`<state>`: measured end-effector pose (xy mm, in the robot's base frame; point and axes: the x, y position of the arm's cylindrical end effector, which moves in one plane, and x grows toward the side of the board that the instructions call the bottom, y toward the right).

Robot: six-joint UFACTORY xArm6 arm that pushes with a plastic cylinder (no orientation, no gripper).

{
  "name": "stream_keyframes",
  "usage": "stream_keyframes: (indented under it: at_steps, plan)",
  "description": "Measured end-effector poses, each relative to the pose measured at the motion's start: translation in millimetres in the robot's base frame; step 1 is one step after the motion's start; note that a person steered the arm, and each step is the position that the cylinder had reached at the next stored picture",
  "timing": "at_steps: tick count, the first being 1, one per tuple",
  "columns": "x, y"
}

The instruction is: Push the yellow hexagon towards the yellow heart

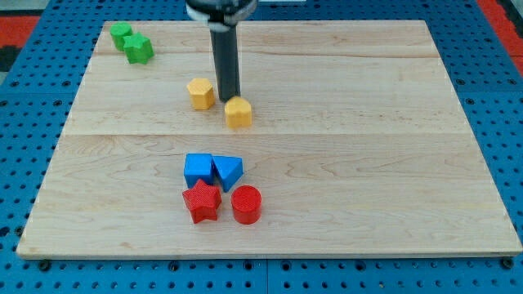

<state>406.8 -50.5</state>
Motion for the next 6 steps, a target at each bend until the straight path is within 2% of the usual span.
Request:
stream_keyframes:
  at_steps: [1, 2, 3, 5, 6]
  plan:
    - [29.3, 0.9]
    - [-21.0, -8.9]
    - [-36.6, -56.6]
    - [-101.1, -55.7]
    - [-106.5, -94.8]
